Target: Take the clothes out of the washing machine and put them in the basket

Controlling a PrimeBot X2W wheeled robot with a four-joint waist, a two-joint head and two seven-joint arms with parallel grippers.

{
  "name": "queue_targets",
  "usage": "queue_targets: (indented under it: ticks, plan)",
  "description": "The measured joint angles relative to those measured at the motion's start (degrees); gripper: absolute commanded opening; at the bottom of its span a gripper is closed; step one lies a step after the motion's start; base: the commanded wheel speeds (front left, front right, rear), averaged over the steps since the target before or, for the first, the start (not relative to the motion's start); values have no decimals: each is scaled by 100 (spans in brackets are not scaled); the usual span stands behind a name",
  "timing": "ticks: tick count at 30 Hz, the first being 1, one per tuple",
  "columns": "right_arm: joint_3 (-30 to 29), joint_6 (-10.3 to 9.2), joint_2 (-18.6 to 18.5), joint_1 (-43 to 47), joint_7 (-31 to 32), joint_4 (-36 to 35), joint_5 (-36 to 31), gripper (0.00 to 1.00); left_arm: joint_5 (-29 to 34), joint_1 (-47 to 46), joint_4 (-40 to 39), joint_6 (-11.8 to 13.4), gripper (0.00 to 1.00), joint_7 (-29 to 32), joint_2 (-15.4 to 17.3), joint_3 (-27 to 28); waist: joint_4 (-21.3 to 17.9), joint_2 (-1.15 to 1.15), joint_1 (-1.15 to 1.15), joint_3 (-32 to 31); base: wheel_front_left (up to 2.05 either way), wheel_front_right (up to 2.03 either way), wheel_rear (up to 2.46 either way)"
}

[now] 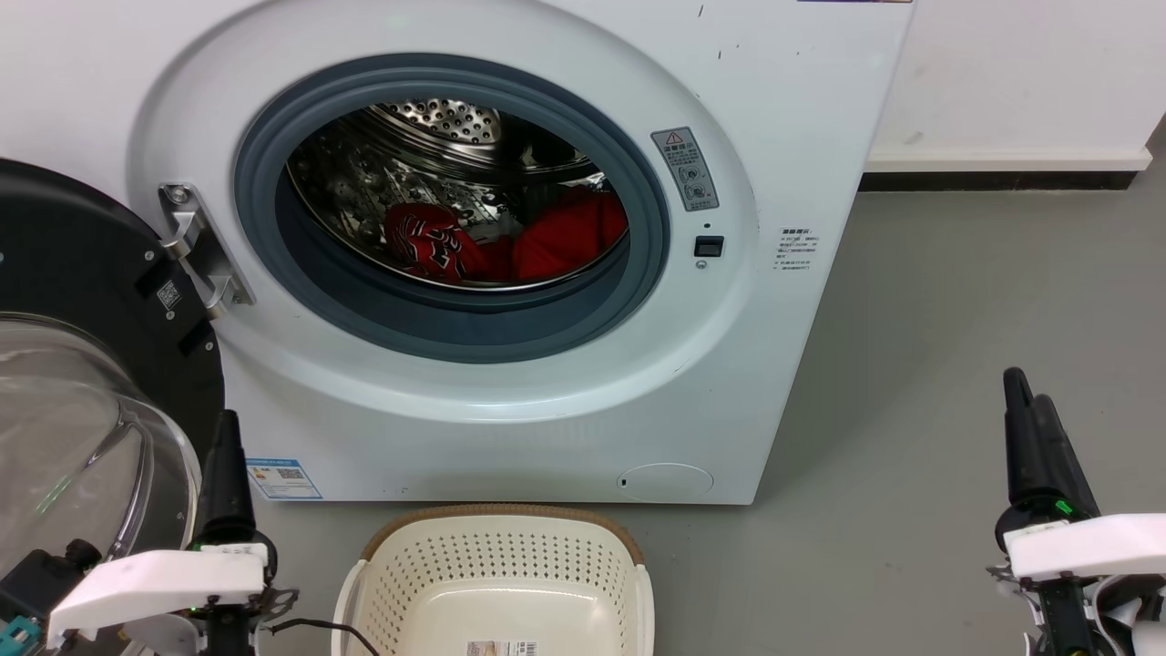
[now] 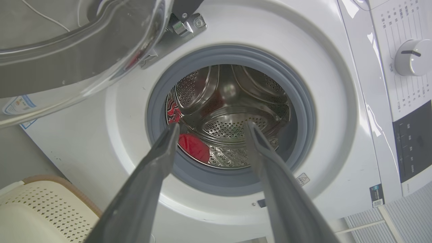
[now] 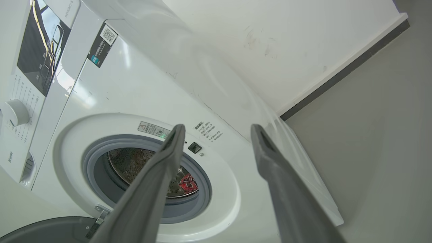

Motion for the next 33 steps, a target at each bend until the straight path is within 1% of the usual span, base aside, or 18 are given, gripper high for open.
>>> queue_targets:
  ticks: [2, 4, 6, 9, 13, 18, 22, 28, 33]
  plan:
    - [54, 0, 1, 1, -36, -96, -269, 100, 165, 52, -92, -8, 100, -43, 3, -85, -1, 0, 0, 2, 0, 0, 0]
    - [115, 0, 1, 13, -78, -171, -528, 100, 246, 97, -167, -94, 100, -75, -3, -148, -2, 0, 0, 4, 0, 0, 0]
    - [177, 0, 1, 42, -110, -235, -795, 100, 461, 120, -241, -138, 100, -123, 0, -167, -4, 0, 0, 6, 0, 0, 0]
    - [240, 0, 1, 95, -165, -330, -1132, 100, 831, 171, -364, -115, 100, -176, 0, -214, -8, 0, 0, 8, 0, 0, 0]
    - [314, 0, 1, 117, -245, -486, -1568, 100, 1336, 199, -554, 51, 100, -246, 1, -326, -17, 0, 0, 14, 0, 0, 0]
    - [424, 0, 1, 138, -335, -645, -2106, 100, 1981, 209, -754, 166, 100, -333, 0, -568, -25, 0, 0, 26, 0, 0, 0]
    - [470, 0, 0, 141, -404, -771, -2475, 100, 2416, 233, -912, 338, 100, -402, 2, -702, -30, 0, 0, 33, 0, 0, 0]
    - [554, 0, 0, 220, -491, -896, -3023, 100, 3170, 302, -1034, 583, 100, -488, 4, -922, -40, 0, 0, 36, 0, 0, 0]
    - [636, 0, 0, 244, -568, -966, -3495, 100, 3672, 327, -1046, 755, 100, -576, 7, -1135, -44, 0, 0, 36, 0, 0, 0]
